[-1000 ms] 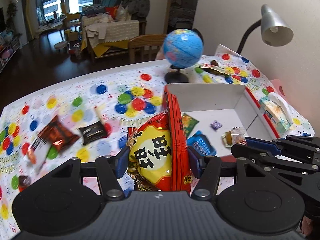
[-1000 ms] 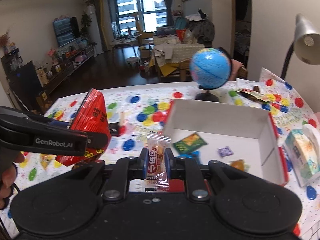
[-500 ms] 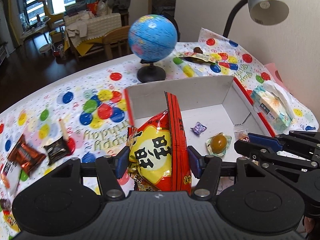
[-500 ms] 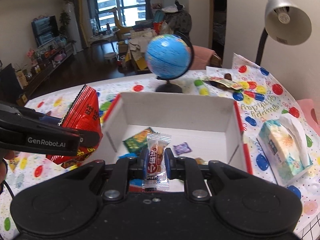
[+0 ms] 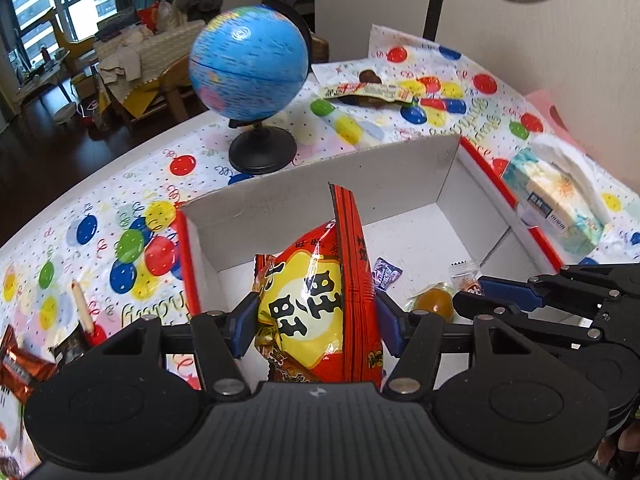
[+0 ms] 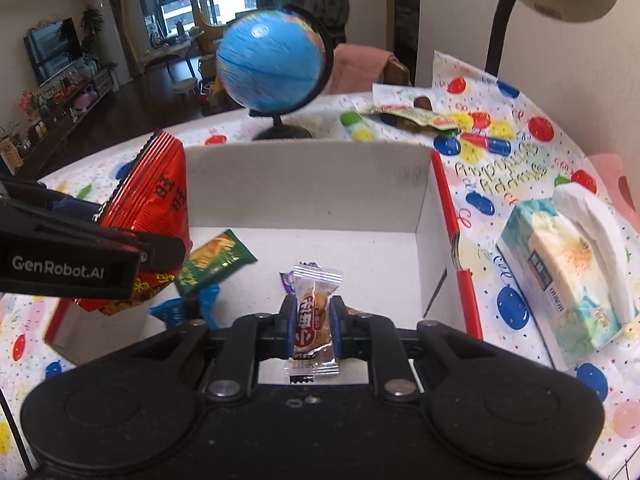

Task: Organize snacks
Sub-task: 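Carry the chip bag and candy into the red box and open both tools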

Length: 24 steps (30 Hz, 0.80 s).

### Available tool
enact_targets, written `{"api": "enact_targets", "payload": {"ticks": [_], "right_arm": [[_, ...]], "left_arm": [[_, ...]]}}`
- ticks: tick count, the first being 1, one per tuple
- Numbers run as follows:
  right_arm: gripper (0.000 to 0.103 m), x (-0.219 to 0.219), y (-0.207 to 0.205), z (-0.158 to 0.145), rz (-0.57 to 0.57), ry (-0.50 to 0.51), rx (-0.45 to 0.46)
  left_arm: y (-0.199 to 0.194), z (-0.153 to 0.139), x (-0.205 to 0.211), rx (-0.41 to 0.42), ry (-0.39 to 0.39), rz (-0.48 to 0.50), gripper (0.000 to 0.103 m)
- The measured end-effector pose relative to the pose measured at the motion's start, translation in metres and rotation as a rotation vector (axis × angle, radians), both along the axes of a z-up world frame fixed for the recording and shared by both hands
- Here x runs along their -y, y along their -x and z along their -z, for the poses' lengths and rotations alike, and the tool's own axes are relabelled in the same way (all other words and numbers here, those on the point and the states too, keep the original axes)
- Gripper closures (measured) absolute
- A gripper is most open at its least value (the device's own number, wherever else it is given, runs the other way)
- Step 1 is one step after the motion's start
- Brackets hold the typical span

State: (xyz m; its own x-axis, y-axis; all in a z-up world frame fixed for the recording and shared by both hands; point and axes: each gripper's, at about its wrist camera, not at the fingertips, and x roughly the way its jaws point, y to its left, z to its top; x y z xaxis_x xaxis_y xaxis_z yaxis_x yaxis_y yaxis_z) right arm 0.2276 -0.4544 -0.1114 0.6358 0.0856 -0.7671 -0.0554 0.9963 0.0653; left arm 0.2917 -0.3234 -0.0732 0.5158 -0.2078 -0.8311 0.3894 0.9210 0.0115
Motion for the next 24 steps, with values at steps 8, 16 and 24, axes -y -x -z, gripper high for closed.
{"api": "enact_targets", "payload": {"ticks": [8, 16, 24], "right_arm": [[0.088, 0.004, -0.015, 0.019, 0.005, -0.003, -0.052], [0.082, 0.005, -0.013, 0.024, 0.004, -0.012, -0.069], [0.075, 0.0, -0.007, 0.015, -0.005, -0.009, -0.051]], "left_arm": [[-0.019, 0.025, 0.012, -0.044, -0.044, 0.014, 0.043], [-0.022, 0.035, 0.014, -0.065, -0.049, 0.02, 0.042], [-0.015, 0.025, 0.002, -0.058, 0.004, 0.024, 0.033]]}}
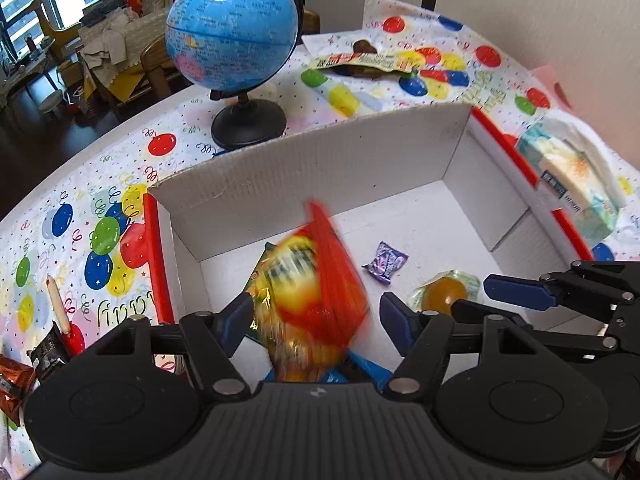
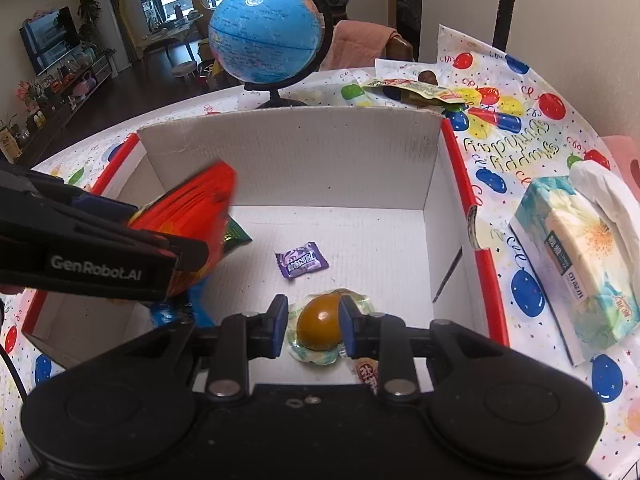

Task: Organize snacks
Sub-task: 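Carry the chip bag and candy into the red box and open both tools, then lift both tools out of the box and back over the table snacks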

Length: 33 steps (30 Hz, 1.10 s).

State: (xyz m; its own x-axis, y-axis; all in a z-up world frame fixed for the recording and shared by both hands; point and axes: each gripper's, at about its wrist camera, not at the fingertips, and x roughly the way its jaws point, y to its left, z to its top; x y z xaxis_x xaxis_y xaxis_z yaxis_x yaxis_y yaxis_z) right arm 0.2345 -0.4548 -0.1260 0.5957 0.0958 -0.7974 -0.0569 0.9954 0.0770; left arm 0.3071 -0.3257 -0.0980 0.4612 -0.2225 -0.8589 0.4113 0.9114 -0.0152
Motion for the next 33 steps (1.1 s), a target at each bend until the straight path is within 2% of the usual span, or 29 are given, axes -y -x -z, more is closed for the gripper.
{"api": "enact_targets", "payload": {"ticks": [15, 18, 20, 27, 30, 33], "right_arm": [[0.055, -0.016, 0.034, -0.039, 0.004, 0.008, 0.086], [0.052, -0.024, 0.043, -0.05, 0.004, 0.001, 0.112], [0.05, -0.031, 0.049, -0.057, 0.001, -0.001, 0.128], [0.039, -0.059, 0.071, -0.079, -0.02, -0.003, 0.184], [0.038, -0.071, 0.079, -0.085, -0.024, -0.012, 0.202], [0.029, -0.083, 0.088, -0.092, -0.026, -0.018, 0.222]], "left_arm": [[0.036, -0.038, -0.035, 0.063, 0.08, -0.008, 0.031], [0.046, -0.048, -0.047, 0.085, 0.093, -0.014, 0.03], [0.054, -0.055, -0.056, 0.102, 0.104, -0.018, 0.025], [0.081, -0.077, -0.092, 0.149, 0.128, -0.035, 0.025], [0.095, -0.086, -0.109, 0.171, 0.139, -0.041, 0.02], [0.107, -0.093, -0.125, 0.194, 0.144, -0.046, 0.019]]}}
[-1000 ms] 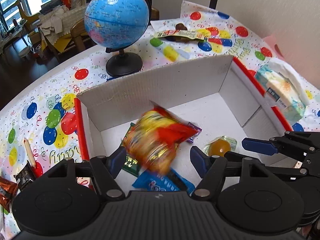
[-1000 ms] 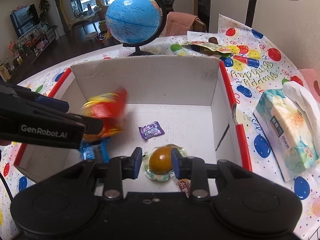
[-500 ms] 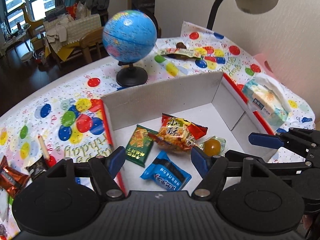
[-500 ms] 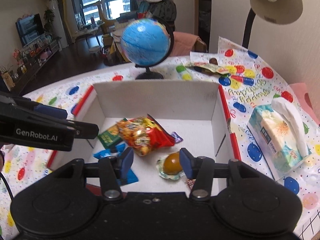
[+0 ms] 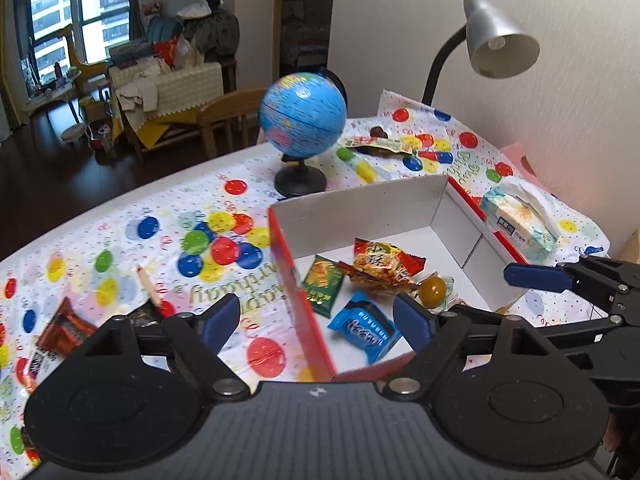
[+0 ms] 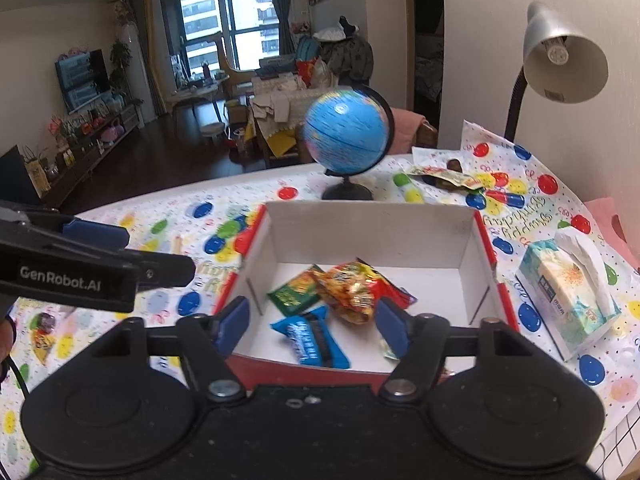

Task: Organize snacks
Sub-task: 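Lift both tools out of the box and back over the table snacks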

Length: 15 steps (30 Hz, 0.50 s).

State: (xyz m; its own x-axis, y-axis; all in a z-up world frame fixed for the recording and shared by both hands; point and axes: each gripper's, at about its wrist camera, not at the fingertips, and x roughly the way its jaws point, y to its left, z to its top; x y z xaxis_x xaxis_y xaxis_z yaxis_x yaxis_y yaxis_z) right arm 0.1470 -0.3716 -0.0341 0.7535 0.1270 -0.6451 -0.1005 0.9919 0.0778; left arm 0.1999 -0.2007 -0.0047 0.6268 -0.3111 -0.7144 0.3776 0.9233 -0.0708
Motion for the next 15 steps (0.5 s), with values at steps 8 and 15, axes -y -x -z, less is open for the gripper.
{"api": "enact_targets", "payload": {"ticks": [8, 15], "right_arm": [[0.016, -0.037, 0.019, -0.009, -0.032, -0.017, 0.036], [0.01, -0.073, 0.034, -0.011, -0.078, -0.052, 0.048]], "left_arm": [[0.027, -0.01, -0.048, 0.017, 0.025, -0.041, 0.019], [0.054, -0.017, -0.094, 0.046, 0.048, -0.09, 0.005]]}}
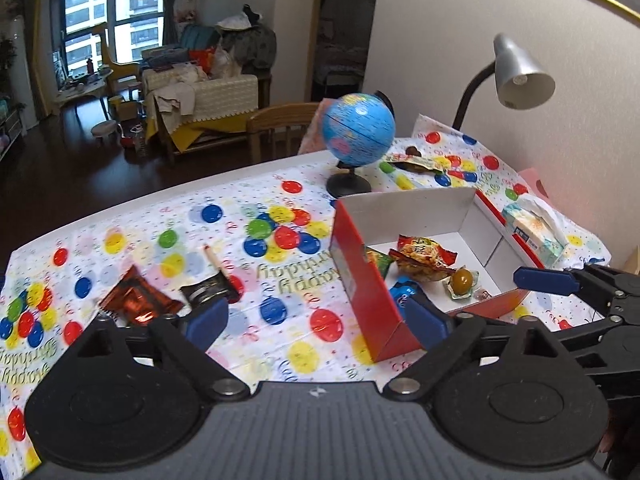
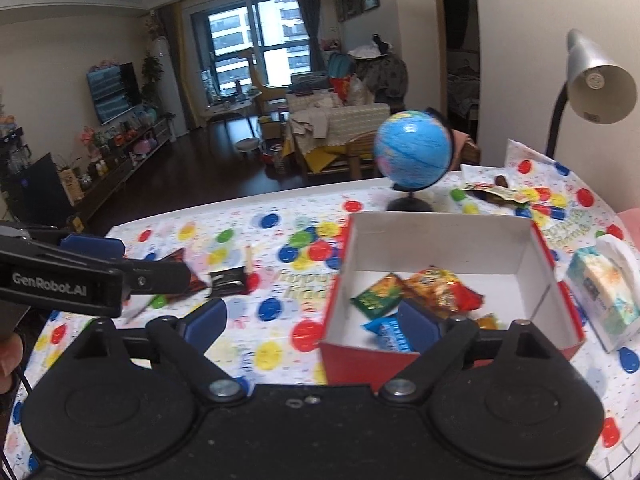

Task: Organize snacks
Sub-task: 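Lift both tools out of the box and back over the table snacks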

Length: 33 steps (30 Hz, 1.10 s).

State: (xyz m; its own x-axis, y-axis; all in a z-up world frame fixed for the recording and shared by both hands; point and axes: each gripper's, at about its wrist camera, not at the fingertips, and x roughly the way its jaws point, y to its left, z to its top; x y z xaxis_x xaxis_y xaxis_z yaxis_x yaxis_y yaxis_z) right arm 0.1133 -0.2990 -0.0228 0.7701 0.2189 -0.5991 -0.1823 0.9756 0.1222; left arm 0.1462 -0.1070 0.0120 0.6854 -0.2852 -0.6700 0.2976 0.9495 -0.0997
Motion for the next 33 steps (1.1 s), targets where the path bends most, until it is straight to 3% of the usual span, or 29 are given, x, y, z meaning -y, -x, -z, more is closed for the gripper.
{"api": "enact_targets", "payload": {"ticks": [4, 21, 33], "right_arm": [[0.003, -0.022, 0.007, 0.001, -0.03, -0.002, 0.006], [0.001, -0.111, 0.017, 0.012, -0.132, -0.008, 0.001], [0.001, -0.144, -0.029, 0.034, -0.173, 0.043, -0.02]], "left_arm": [[0.017, -0.001, -0.025, 0.022, 0.006, -0.024, 0.003], [0.057, 0.025, -0.152, -0.018, 0.046, -0.261, 0.0], [0.045, 0.065, -0.205, -0.106, 0.039, -0.438, 0.0]]}}
